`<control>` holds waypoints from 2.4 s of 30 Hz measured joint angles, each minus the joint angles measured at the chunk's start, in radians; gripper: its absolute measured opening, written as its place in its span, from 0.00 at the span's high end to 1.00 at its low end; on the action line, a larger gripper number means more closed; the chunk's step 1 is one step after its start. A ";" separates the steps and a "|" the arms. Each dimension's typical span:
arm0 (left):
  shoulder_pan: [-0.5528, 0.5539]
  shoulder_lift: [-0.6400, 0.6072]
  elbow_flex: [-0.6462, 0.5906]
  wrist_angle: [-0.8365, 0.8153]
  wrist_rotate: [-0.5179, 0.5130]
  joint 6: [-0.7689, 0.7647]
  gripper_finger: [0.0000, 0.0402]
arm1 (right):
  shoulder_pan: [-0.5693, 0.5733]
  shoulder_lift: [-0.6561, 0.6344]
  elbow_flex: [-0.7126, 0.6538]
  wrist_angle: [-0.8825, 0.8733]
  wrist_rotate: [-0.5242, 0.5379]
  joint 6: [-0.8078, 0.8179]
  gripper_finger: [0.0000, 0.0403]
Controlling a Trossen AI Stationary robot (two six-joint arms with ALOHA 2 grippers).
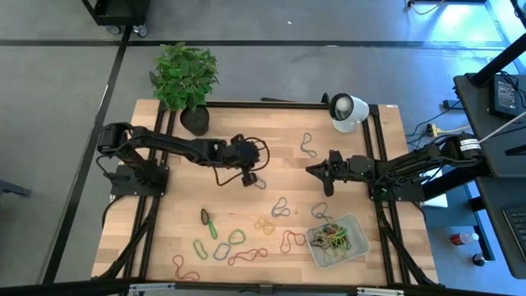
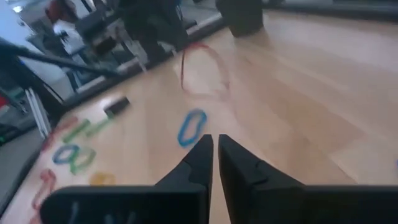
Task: Pick and place rubber bands into bin
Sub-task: Put the red rubber band into the white bin
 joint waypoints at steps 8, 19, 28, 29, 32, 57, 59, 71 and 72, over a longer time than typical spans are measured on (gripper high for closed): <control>-0.043 -0.001 0.080 0.014 -0.005 0.057 1.00 | 0.050 0.045 0.135 0.001 -0.003 -0.241 0.89; -0.053 0.001 0.088 0.072 0.006 0.051 1.00 | 0.060 0.232 0.489 -0.254 -0.003 -0.607 0.70; -0.090 0.002 0.088 0.053 0.006 0.048 1.00 | 0.060 0.381 0.702 -0.468 0.041 -0.749 0.49; -0.094 0.002 0.088 0.046 0.006 0.048 1.00 | 0.060 0.393 0.712 -0.472 0.044 -0.762 0.49; -0.105 0.003 0.088 0.047 0.008 0.048 1.00 | 0.060 0.418 0.723 -0.487 0.044 -0.793 0.49; -0.079 0.003 0.088 -0.045 -0.089 0.003 1.00 | 0.135 0.393 0.724 -0.657 0.209 -0.610 0.99; -0.076 0.003 0.088 -0.043 -0.055 0.004 1.00 | 0.146 0.369 0.724 -0.691 0.209 -0.582 0.99; -0.071 0.003 0.088 0.034 0.069 0.037 0.92 | 0.158 0.344 0.724 -0.746 0.206 -0.522 0.99; -0.071 0.003 0.088 0.041 0.057 0.029 0.90 | 0.158 0.344 0.724 -0.746 0.206 -0.522 0.99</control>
